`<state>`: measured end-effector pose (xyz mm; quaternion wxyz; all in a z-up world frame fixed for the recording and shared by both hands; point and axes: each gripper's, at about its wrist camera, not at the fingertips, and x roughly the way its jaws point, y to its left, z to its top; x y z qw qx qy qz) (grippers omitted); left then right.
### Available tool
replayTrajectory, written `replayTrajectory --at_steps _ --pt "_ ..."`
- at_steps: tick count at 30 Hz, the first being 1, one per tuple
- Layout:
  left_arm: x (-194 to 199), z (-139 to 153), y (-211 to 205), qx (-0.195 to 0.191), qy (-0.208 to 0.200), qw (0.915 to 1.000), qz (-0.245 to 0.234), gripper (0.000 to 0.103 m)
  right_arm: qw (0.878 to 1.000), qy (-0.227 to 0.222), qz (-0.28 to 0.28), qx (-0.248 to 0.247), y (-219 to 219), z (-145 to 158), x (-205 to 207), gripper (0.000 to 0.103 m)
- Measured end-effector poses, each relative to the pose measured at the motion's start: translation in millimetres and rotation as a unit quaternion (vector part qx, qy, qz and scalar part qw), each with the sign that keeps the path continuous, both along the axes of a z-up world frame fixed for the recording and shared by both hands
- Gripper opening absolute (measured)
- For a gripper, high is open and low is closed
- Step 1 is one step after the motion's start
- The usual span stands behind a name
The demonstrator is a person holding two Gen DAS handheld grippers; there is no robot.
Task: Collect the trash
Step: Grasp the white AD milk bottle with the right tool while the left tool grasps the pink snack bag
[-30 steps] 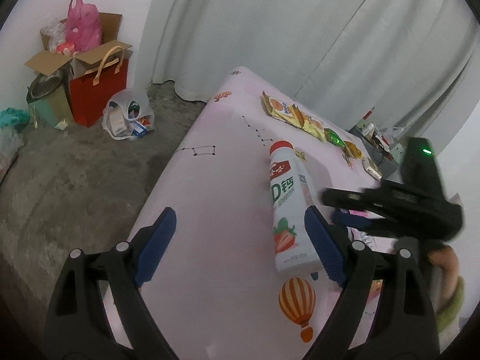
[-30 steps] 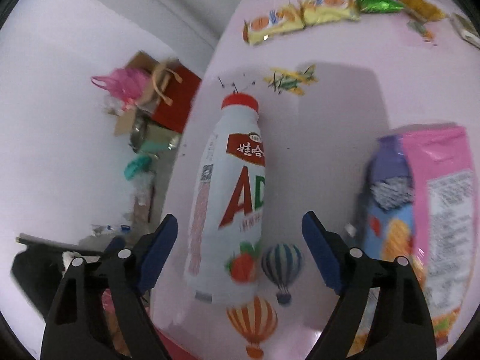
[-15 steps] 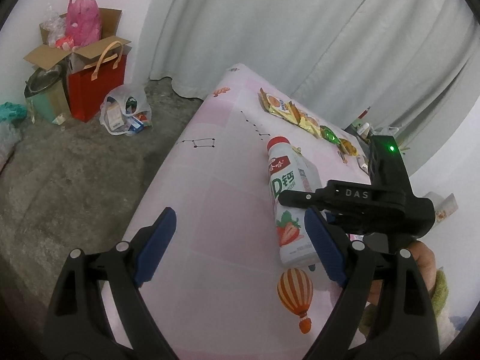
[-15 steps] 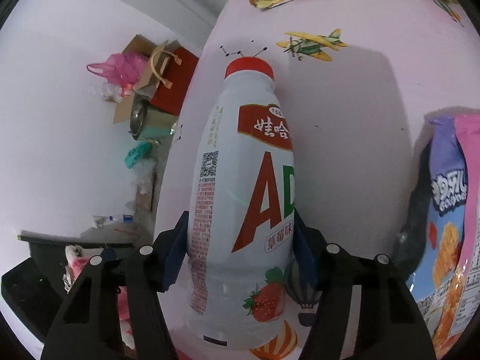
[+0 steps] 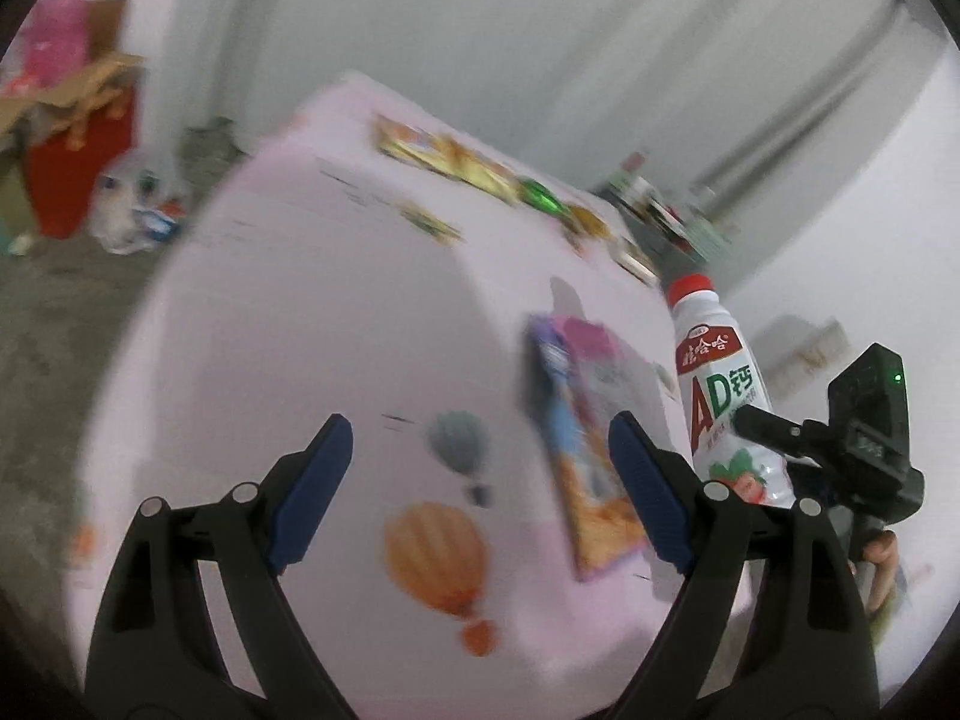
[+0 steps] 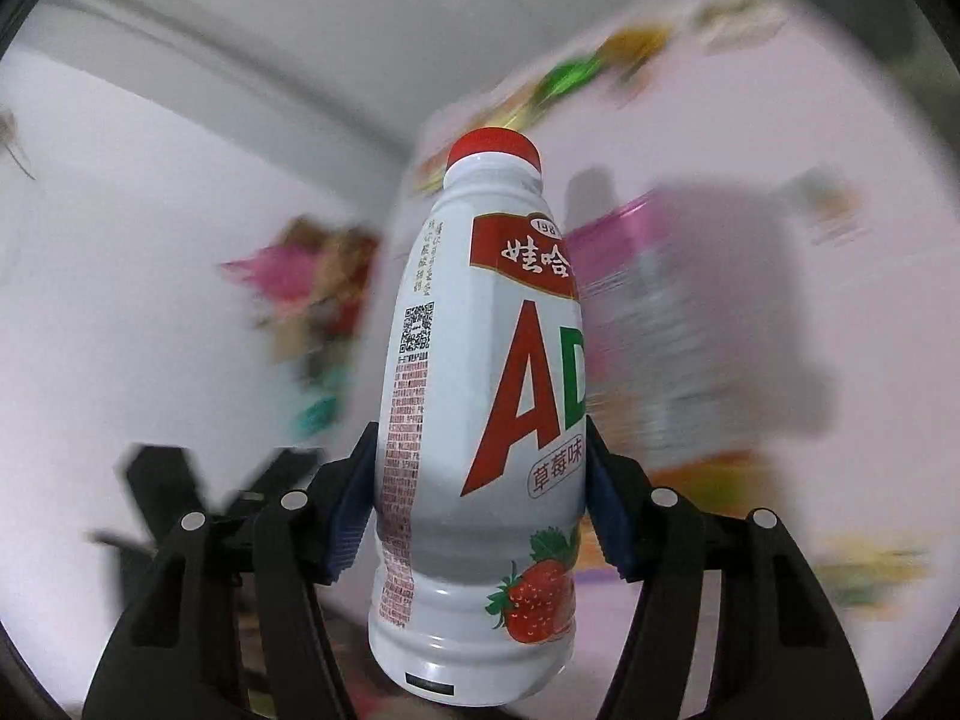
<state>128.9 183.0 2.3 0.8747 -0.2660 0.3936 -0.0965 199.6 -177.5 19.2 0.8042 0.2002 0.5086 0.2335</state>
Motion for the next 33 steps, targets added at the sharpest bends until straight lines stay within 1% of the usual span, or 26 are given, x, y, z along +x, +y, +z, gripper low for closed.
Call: replayTrajectory --at_steps 1,3,6,7,8,9,11,12,14,15,18,22,23,24,25,26,27,28,29,32,33 --pt "6.0 -3.6 -12.0 -0.009 0.005 0.9997 -0.021 0.08 1.0 -0.006 -0.007 -0.02 -9.2 0.9 -3.2 0.061" --pt "16.3 -11.3 -30.7 -0.02 0.018 0.9985 -0.047 0.078 0.998 -0.009 -0.01 -0.055 -20.2 -4.8 -7.8 0.061" --pt "35.6 -27.7 -60.0 -0.044 0.048 0.9936 -0.092 0.074 0.995 -0.013 0.005 -0.103 -11.5 -21.8 -13.4 0.061" --pt "43.0 -34.0 -68.7 -0.051 0.061 0.9915 -0.103 0.072 0.994 -0.011 0.012 -0.111 -6.4 -27.2 -14.0 0.061" --pt "48.4 -38.6 -75.0 -0.05 0.072 0.9905 -0.106 0.068 0.993 -0.006 0.018 -0.116 -3.4 -35.3 -14.3 0.061" --pt "54.8 -43.2 -81.8 -0.042 0.085 0.9899 -0.106 0.065 0.993 -0.003 0.019 -0.119 -0.2 -40.2 -12.0 0.061" --pt "62.0 -47.8 -87.2 -0.035 0.092 0.9902 -0.099 0.061 0.992 0.0 0.024 -0.125 4.2 -49.8 -12.1 0.061" --pt "64.6 -50.9 -88.1 -0.036 0.097 0.9904 -0.091 0.058 0.992 0.003 0.027 -0.127 5.2 -52.7 -11.7 0.061" --pt "70.1 -56.0 -89.3 -0.045 0.109 0.9893 -0.086 0.055 0.992 0.003 0.028 -0.124 4.8 -54.0 -13.4 0.061" --pt "71.7 -58.1 -90.6 -0.051 0.112 0.9889 -0.083 0.053 0.992 0.003 0.027 -0.12 3.6 -55.1 -12.6 0.061" --pt "74.9 -60.3 -94.0 -0.069 0.109 0.9885 -0.079 0.052 0.994 0.005 0.027 -0.109 0.3 -56.6 -13.0 0.061" --pt "77.0 -64.8 -97.4 -0.131 0.1 0.9831 -0.08 0.047 0.995 0.004 0.026 -0.098 -0.9 -59.3 -11.9 0.061" --pt "77.2 -63.4 -100.3 -0.135 0.096 0.9829 -0.08 0.044 0.995 0.003 0.024 -0.095 -2.6 -59.7 -13.5 0.061" --pt "77.6 -61.3 -104.8 -0.129 0.091 0.984 -0.082 0.036 0.996 0.004 0.022 -0.09 -4.7 -60.3 -14.3 0.061" --pt "78.2 -59.5 -110.1 -0.116 0.088 0.9858 -0.084 0.032 0.996 0.004 0.021 -0.085 -7.3 -61.2 -15.4 0.061" --pt "78.8 -57.3 -114.6 -0.099 0.086 0.9876 -0.086 0.022 0.996 0.006 0.018 -0.082 -9.4 -60.1 -17.1 0.061" --pt "79.4 -53.9 -121.7 -0.069 0.083 0.9899 -0.092 0.017 0.996 0.006 0.012 -0.086 -11.8 -58.8 -18.3 0.061" --pt "79.6 -52.1 -124.8 -0.049 0.079 0.9909 -0.097 0.008 0.996 0.004 0.008 -0.091 -13.3 -57.1 -19.1 0.061" --pt "79.6 -48.3 -130.1 -0.021 0.072 0.9915 -0.107 0.002 0.995 0.002 0.001 -0.096 -16.2 -54.1 -20.7 0.061" --pt "75.6 -36.5 -143.7 0.048 0.045 0.9894 -0.129 0.001 0.995 0.004 -0.02 -0.098 -28.7 -48.9 -24.6 0.061" --pt "73.9 -33.4 -146.3 0.064 0.04 0.9882 -0.134 0.001 0.994 0.005 -0.027 -0.103 -32.0 -48.9 -25.5 0.061"
